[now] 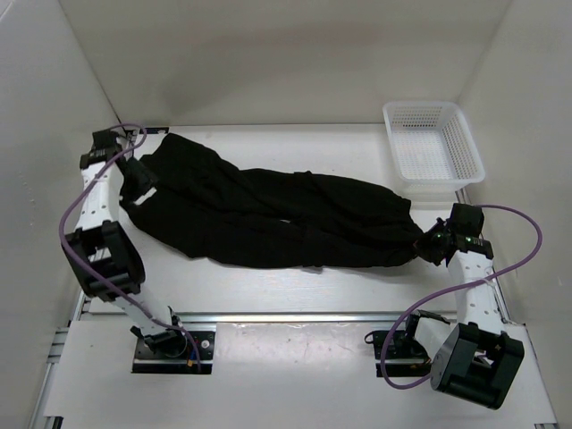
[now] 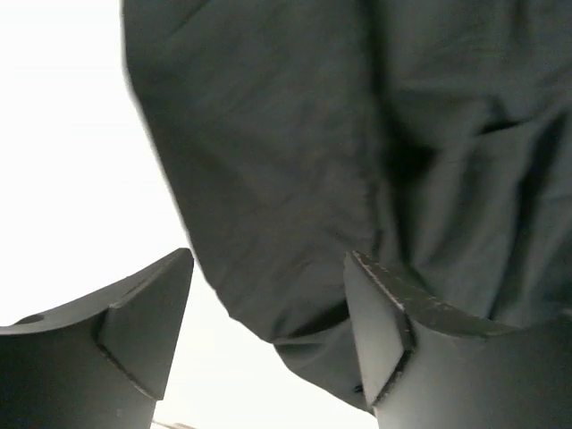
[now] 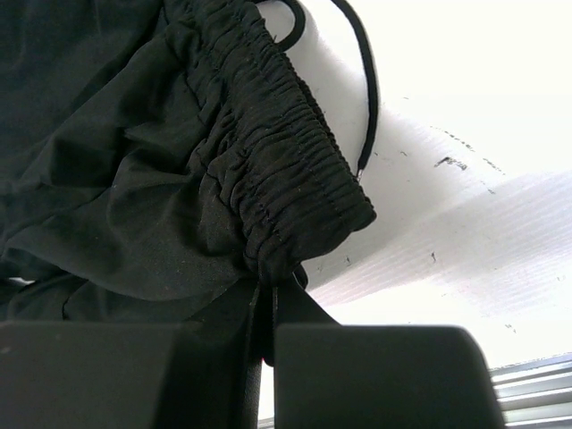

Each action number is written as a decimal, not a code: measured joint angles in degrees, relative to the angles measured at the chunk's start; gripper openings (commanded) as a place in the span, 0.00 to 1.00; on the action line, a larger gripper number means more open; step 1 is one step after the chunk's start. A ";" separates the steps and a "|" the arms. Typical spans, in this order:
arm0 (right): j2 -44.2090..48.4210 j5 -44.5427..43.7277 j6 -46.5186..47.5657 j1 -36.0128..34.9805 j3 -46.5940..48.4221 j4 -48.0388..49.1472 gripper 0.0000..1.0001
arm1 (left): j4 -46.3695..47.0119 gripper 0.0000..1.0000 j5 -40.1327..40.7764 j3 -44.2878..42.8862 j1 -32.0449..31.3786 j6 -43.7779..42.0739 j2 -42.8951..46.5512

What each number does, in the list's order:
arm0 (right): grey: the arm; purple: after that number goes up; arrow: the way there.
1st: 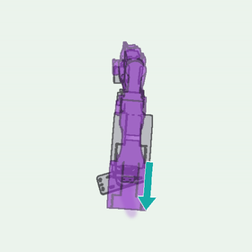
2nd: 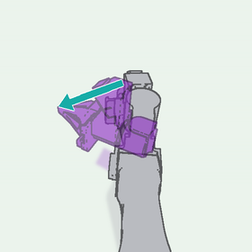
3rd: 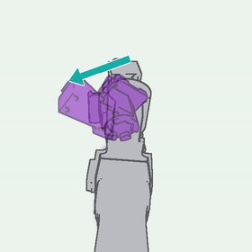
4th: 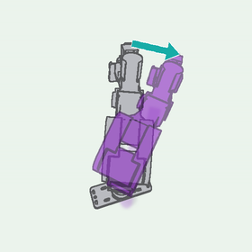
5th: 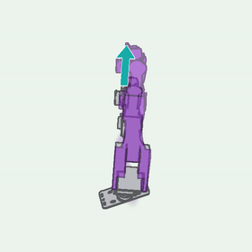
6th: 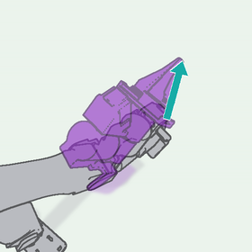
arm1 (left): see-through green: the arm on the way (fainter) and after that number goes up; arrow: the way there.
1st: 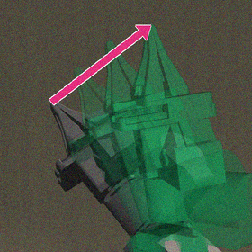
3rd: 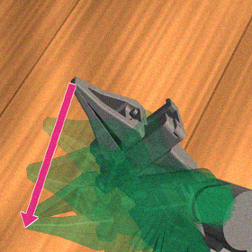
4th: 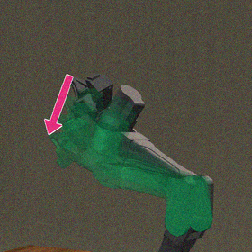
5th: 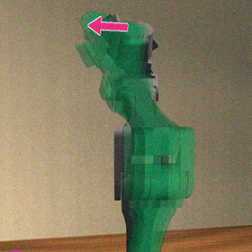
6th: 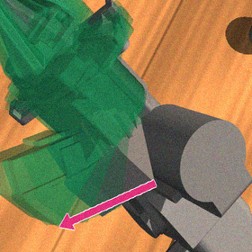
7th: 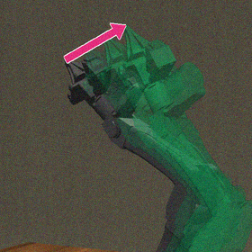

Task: Fold and stack the trousers
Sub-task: Flatten the trousers out

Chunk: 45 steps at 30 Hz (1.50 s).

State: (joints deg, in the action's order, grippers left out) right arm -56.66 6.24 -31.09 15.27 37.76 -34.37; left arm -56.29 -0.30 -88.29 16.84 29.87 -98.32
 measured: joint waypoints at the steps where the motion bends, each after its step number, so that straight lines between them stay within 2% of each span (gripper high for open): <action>1: 0.00 0.17 0.00 0.00 0.00 0.02 0.00 | 0.31 0.80 0.09 3.02 0.85 0.57 1.97; 4: 0.00 0.63 0.02 0.00 0.00 0.11 0.00 | 2.29 0.83 -0.57 10.01 4.07 1.55 4.31; 9: 0.00 1.62 0.04 0.00 -0.07 0.22 0.00 | 6.32 0.85 -3.87 17.29 10.60 2.54 -0.20; 12: 0.00 1.75 0.11 0.00 -0.09 0.22 0.00 | 7.76 0.86 -4.90 17.73 12.74 2.51 -4.57; 17: -0.07 1.86 0.13 0.00 -0.09 0.33 0.00 | 9.05 0.85 -7.28 14.05 11.17 2.29 -9.16; 24: -0.07 1.88 0.04 0.00 -0.09 0.61 0.00 | 11.06 0.70 -8.00 9.77 9.09 2.12 -13.31; 28: -0.07 1.90 0.04 0.00 -0.09 0.68 0.00 | 10.91 0.10 -7.52 9.44 8.37 2.43 -15.76; 36: 0.33 1.90 -0.04 0.00 -0.04 0.55 0.00 | 9.09 0.10 -5.29 7.93 7.78 1.92 -13.29; 41: 0.66 1.90 -0.48 0.00 0.92 -0.46 0.00 | 6.03 0.10 -3.08 1.31 7.61 2.73 -1.03; 45: 0.94 2.56 -1.11 -0.02 2.89 -0.92 0.00 | 4.15 0.10 -1.86 -9.92 7.43 2.71 8.70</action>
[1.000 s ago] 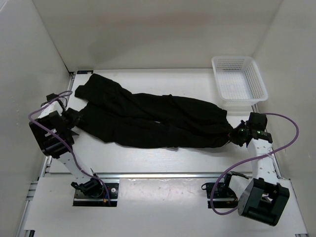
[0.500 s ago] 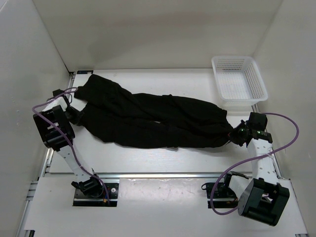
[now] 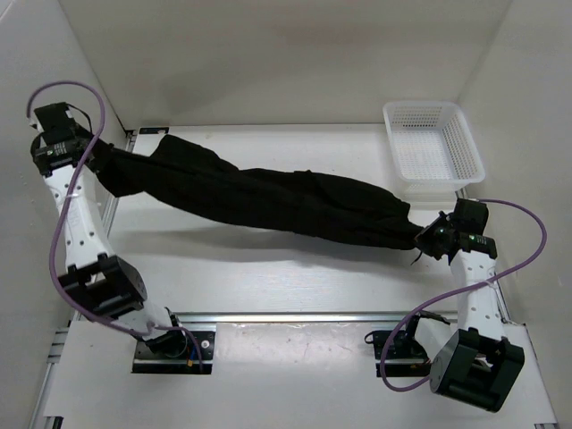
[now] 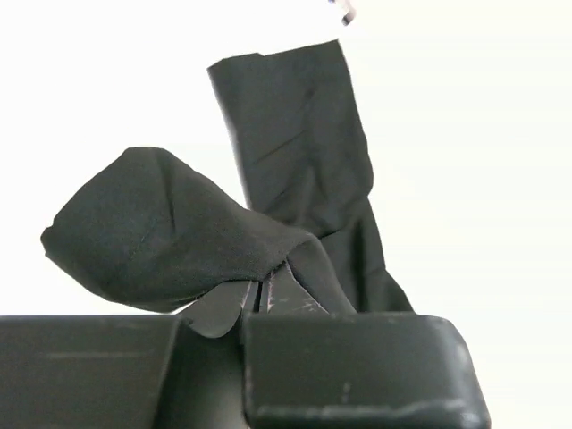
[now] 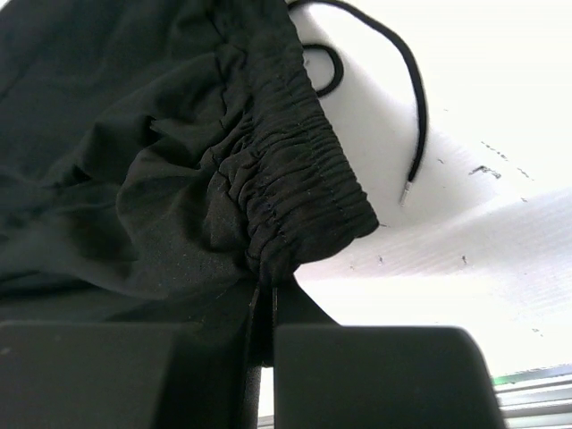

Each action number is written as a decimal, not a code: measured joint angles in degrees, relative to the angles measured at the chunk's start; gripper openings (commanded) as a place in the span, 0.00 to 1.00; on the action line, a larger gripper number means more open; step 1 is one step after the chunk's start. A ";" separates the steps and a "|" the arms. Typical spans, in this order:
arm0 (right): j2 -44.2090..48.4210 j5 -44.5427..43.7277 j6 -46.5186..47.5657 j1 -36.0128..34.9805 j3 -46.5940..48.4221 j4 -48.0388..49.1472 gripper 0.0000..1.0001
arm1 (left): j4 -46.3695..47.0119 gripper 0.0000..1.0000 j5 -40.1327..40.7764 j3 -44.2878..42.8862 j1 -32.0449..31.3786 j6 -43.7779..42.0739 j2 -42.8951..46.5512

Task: Fold and stack the trousers
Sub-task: Flatten the trousers out

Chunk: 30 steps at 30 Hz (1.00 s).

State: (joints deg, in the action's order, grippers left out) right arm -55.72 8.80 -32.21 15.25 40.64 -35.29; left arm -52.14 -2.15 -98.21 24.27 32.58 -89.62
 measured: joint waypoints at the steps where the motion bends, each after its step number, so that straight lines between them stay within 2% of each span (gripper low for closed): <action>1: 0.11 0.07 -0.20 0.00 0.20 -0.02 0.00 | -0.04 0.10 0.24 -1.36 -0.02 0.00 1.49; 5: 1.03 -0.33 -0.50 0.00 0.22 -0.92 0.00 | -0.59 0.10 1.64 0.94 -0.07 -0.02 5.90; 9: 2.08 -2.36 -0.66 0.00 0.15 -3.21 0.00 | -1.92 0.11 3.69 10.23 -0.07 0.04 5.25; 10: 2.69 -2.86 -0.74 0.00 0.09 -3.85 0.08 | -2.43 0.18 4.31 12.48 -0.07 0.04 4.76; 12: 4.72 -3.76 -1.22 0.00 -0.20 -5.33 0.27 | -4.44 0.40 5.70 16.00 -0.07 0.07 3.72; 13: 5.95 -4.35 -1.42 0.00 -0.28 -5.99 0.52 | -5.03 0.46 6.16 16.79 -0.04 -0.04 3.56; 14: 7.21 -4.94 -1.84 0.02 -0.31 -6.64 0.67 | -5.57 0.48 6.54 17.07 -0.04 -0.07 3.56; 15: 8.55 -5.62 -1.79 0.02 -0.31 -7.19 0.78 | -5.81 0.76 6.93 17.00 -0.02 -0.04 3.82; 16: 9.75 -6.38 -2.10 0.02 -0.26 -7.65 0.89 | -5.90 0.83 7.21 16.70 -0.02 -0.50 4.20; 18: 11.45 -8.04 -2.45 0.02 0.22 -9.29 0.91 | -5.99 0.97 7.28 15.47 0.00 -0.61 5.07; 19: 11.96 -9.25 -2.56 0.02 1.01 -10.47 0.91 | -5.92 0.99 7.13 14.56 0.00 -0.76 5.62; 21: 12.11 -11.13 -2.58 0.02 3.23 -12.07 0.87 | -5.77 0.96 6.29 12.52 0.00 -1.25 6.62; 22: 11.93 -11.91 -2.54 0.02 4.68 -12.41 0.79 | -5.53 0.85 5.62 11.74 0.00 -1.51 7.06; 23: 11.65 -12.39 -2.29 0.02 6.16 -12.59 0.47 | -5.09 0.68 4.70 11.26 0.00 -1.77 7.61; 24: 11.02 -12.17 -1.77 0.04 7.58 -12.46 0.24 | -4.59 0.26 3.65 11.21 -0.07 -2.14 8.20; 25: 10.43 -11.30 -1.20 0.11 8.68 -11.85 0.05 | -4.31 0.10 2.71 11.39 -0.22 -2.16 8.66; 26: 9.84 -9.94 -0.44 0.09 9.38 -11.10 0.00 | -3.45 0.10 1.77 12.17 -0.70 -2.78 9.11; 28: 7.61 -5.42 0.50 -0.35 10.05 -8.76 0.00 | -1.40 0.10 0.04 15.47 -2.69 -3.48 9.84; 30: 3.63 -1.64 1.49 -3.82 10.10 -6.25 0.00 | -0.11 0.10 -1.60 19.15 -5.79 -3.67 9.03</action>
State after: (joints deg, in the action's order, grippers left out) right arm -52.10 7.16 -30.72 11.42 50.74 -41.54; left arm -52.25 -3.75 -79.07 18.48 28.91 -80.60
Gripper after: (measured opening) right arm 0.002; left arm 0.111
